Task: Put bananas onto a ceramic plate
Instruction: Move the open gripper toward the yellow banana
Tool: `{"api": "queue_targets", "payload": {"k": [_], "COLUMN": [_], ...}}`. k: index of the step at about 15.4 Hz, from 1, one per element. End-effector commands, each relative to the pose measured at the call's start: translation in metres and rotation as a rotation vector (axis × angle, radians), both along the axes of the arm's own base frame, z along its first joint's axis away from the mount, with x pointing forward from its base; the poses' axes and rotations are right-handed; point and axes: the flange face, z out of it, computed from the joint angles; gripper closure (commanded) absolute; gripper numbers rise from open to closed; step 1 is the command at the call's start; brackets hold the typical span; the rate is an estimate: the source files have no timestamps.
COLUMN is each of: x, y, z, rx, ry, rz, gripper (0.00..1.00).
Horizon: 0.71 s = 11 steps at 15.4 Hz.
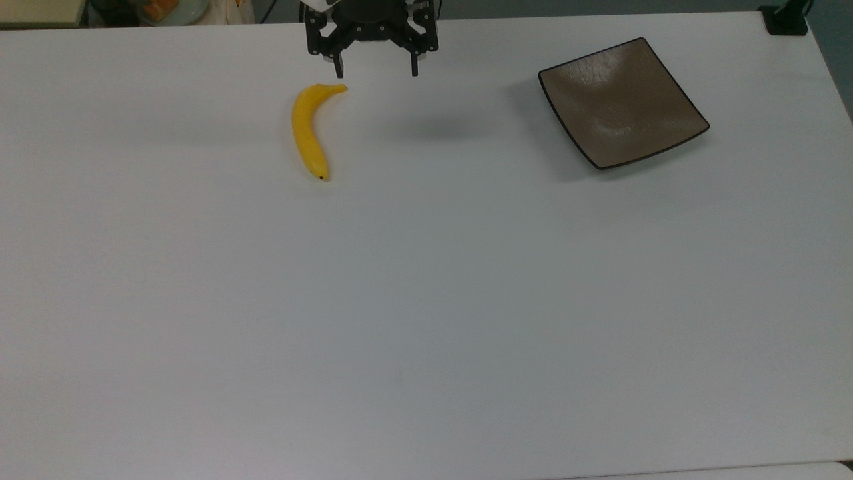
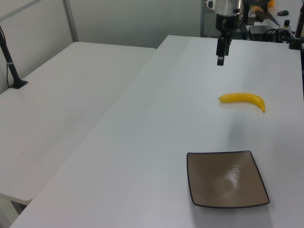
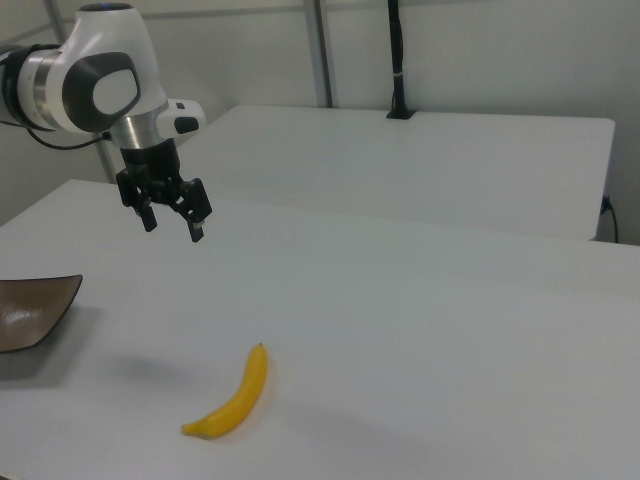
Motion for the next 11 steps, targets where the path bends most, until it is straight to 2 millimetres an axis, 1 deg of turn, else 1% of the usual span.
{"api": "queue_targets", "payload": {"k": [1,5,11], "x": [-0.0028,-0.0020,-0.0023], "y": [-0.0018,-0.0087,-0.0088], "z": [0.0004,0.0032,0.0018], "rx": [-0.029,-0.030,-0.031], "ry": [0.001,-0.007,0.001], "rz": [-0.007,-0.013,-0.013], "gripper": [0.00,0.00,0.00]}}
